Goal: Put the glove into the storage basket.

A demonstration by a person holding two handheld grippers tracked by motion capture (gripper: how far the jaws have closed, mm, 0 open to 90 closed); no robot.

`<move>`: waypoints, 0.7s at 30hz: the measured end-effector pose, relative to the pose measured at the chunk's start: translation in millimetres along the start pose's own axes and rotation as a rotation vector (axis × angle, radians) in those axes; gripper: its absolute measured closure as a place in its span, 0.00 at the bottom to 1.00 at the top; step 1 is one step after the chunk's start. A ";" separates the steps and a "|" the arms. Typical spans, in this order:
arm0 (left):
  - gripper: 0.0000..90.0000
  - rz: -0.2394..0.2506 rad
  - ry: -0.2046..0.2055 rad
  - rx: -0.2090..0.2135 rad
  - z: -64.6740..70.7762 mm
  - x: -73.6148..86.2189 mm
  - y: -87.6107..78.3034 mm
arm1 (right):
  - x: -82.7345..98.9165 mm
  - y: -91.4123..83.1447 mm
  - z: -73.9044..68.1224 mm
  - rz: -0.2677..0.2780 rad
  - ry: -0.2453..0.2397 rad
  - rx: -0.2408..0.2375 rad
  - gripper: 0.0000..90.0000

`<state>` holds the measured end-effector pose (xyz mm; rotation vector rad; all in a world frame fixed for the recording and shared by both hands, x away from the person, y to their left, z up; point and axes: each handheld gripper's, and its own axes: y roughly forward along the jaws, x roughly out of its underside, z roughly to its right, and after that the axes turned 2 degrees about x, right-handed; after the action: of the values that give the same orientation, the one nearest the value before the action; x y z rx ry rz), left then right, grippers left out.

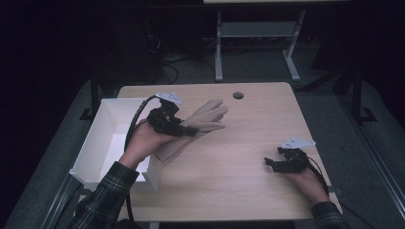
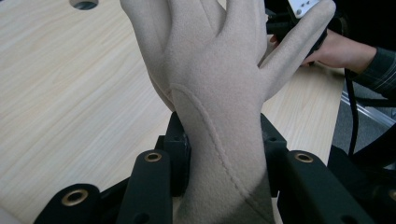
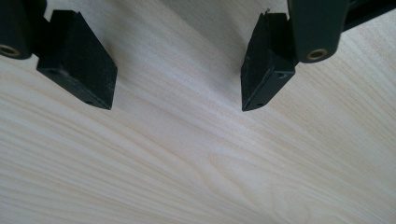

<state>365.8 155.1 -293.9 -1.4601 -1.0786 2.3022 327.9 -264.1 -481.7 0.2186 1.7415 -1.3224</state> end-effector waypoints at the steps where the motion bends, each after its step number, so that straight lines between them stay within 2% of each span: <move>1: 0.72 0.006 -0.001 -0.004 -0.7 -0.1 -2.9 | 0.0 0.0 0.1 0.000 -0.001 0.000 0.30; 10: 0.72 0.046 -0.019 -0.039 -5.6 3.3 -25.4 | 0.0 0.0 0.0 0.000 0.000 0.000 0.30; 14: 0.72 0.053 -0.033 -0.068 -6.2 6.6 -34.2 | -0.1 0.2 -0.5 -0.002 -0.006 -0.009 0.29; 21: 0.72 0.066 -0.069 -0.131 -15.0 18.1 -54.4 | -0.2 0.2 -1.1 -0.004 -0.009 -0.016 0.27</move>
<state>359.0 210.3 -273.4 -1.4941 -1.2404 2.3838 327.6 -263.0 -481.7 0.1994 1.7452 -1.3102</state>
